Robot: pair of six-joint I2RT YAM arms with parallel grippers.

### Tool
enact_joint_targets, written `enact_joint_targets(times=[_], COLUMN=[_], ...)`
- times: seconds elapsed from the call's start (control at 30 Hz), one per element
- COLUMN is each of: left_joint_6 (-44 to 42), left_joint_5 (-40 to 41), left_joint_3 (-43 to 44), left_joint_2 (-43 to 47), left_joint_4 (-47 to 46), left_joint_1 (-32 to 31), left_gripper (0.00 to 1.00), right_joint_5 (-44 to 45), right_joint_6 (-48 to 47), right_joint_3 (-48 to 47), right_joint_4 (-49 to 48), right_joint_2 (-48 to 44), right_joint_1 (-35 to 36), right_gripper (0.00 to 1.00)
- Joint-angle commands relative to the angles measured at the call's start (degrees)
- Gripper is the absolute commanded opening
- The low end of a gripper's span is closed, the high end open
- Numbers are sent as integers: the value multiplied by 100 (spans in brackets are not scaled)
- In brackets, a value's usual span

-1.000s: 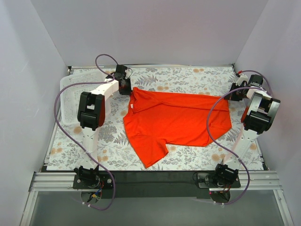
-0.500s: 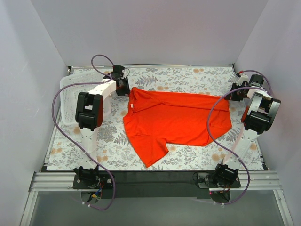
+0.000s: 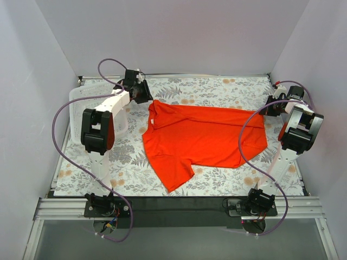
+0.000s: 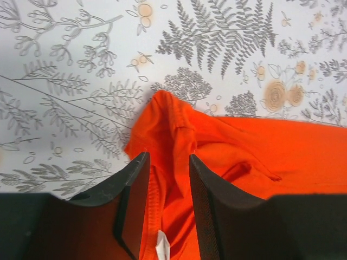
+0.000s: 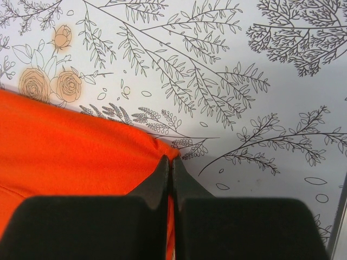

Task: Fold and stack the t-shirts
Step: Fold the tshirt

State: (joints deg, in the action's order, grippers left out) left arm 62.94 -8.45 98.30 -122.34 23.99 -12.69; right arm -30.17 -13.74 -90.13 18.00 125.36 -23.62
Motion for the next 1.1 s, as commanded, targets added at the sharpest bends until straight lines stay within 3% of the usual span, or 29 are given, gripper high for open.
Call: enact_joint_targets(times=[0.0, 0.4, 0.57, 0.63, 0.87, 1.07], left_joint_6=[271, 316, 184, 149, -9, -36], left_joint_5=[-491, -562, -264, -201, 62, 361], left_joint_3=[154, 760, 629, 611, 550, 164], left_joint_2=[106, -580, -589, -571, -606, -466], left_joint_4=[-87, 246, 343, 352, 466, 423], left_joint_1=[-85, -234, -234, -225, -234, -112], left_gripper=[34, 34, 33, 30, 2, 0], right_joint_5=[-6, 11, 11, 11, -6, 3], right_joint_6=[-24, -33, -33, -24, 3, 3], right_joint_3=[-93, -84, -84, -101, -102, -119], right_joint_4=[-60, -51, -51, -51, -51, -33], right_joint_2=[68, 76, 76, 94, 85, 76], right_joint_1=[-143, -143, -143, -143, -143, -143], right_gripper=[1, 1, 1, 1, 1, 1])
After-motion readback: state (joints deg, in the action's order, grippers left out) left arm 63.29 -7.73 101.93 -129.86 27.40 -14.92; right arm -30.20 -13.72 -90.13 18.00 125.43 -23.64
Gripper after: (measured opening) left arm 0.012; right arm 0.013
